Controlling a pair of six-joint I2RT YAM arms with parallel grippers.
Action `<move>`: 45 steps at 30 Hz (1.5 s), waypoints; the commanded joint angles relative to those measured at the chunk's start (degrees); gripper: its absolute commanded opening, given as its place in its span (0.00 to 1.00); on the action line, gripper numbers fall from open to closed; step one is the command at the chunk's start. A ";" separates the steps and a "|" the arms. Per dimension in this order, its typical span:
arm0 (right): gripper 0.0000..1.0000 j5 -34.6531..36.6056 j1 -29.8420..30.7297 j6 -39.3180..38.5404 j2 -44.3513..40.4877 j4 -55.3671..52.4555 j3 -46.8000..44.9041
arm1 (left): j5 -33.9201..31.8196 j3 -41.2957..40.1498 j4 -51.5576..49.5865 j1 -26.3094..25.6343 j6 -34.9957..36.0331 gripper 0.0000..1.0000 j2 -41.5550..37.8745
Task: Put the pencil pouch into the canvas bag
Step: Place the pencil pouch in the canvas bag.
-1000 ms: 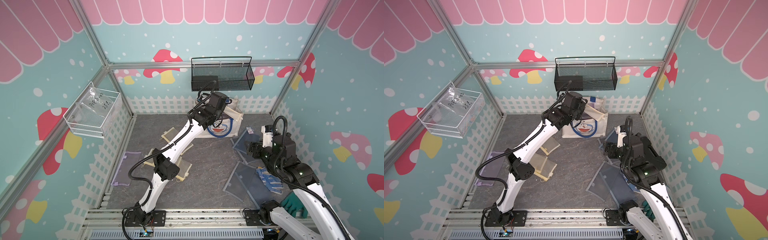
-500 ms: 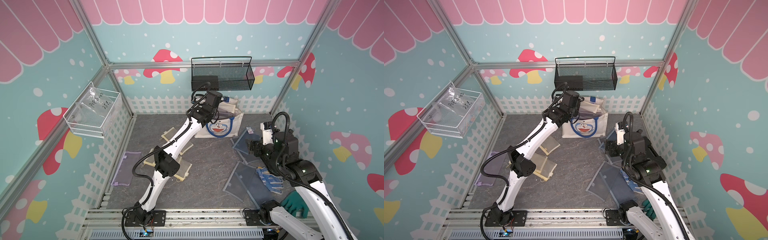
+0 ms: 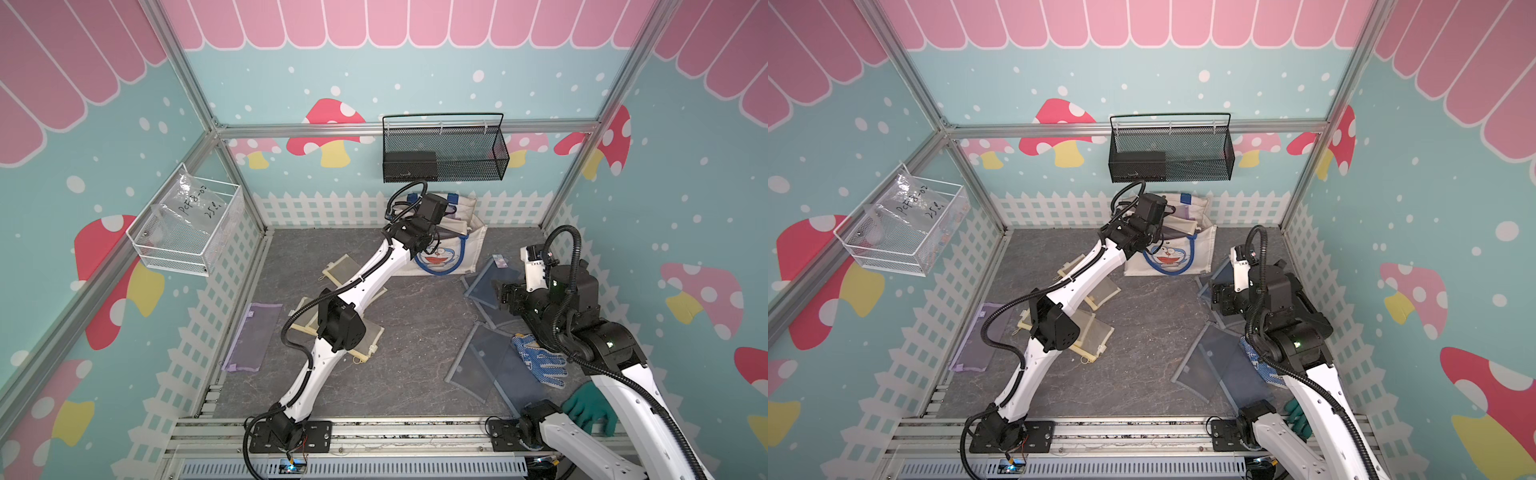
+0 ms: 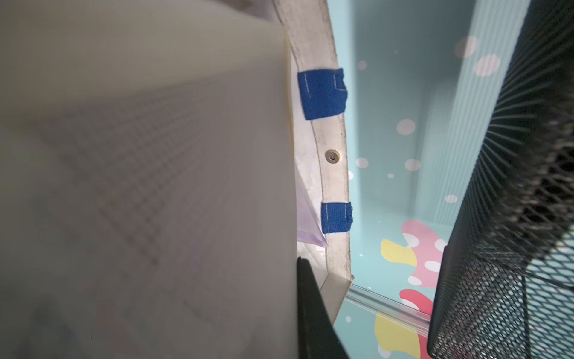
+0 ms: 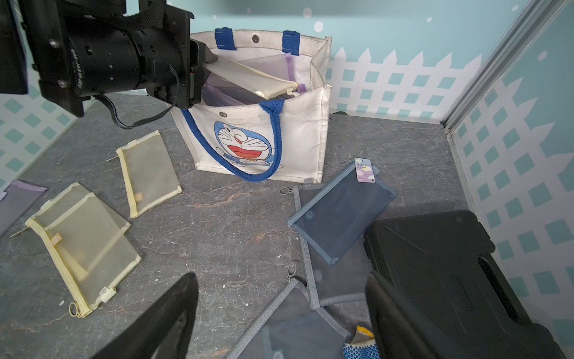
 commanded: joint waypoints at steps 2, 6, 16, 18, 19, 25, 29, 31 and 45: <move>0.86 0.74 -0.29 -1.16 -0.28 -0.27 1.01 | -1.22 0.40 -0.38 0.79 0.74 0.28 0.16; 0.86 0.58 -0.29 -0.64 0.04 0.95 0.75 | -0.35 -1.66 1.17 0.88 2.68 0.50 -2.17; 0.86 1.26 -0.37 0.94 -0.53 3.90 -0.10 | 8.28 -8.33 -0.60 1.60 8.46 0.75 -10.87; 0.86 1.37 -0.38 1.20 -0.55 4.57 -0.30 | 11.61 -9.47 -1.95 1.96 9.68 0.76 -12.55; 0.86 1.31 -0.38 1.36 -0.57 4.97 -0.47 | 12.82 -9.47 -2.97 2.24 10.21 0.76 -13.04; 0.86 0.59 -0.38 3.46 -0.08 6.91 -1.69 | 21.54 -9.73 -8.01 2.53 15.67 0.76 -16.72; 0.85 0.59 -0.38 5.00 -0.12 7.05 -1.98 | 25.93 -12.28 -12.45 1.35 21.76 0.71 -21.42; 0.85 0.54 -0.38 5.98 -0.39 6.96 -2.43 | 27.12 -14.46 -12.41 0.39 26.90 0.68 -23.93; 0.84 0.31 -0.38 9.99 -1.89 3.85 -4.31 | 25.88 -21.55 8.45 2.51 52.00 0.22 -17.96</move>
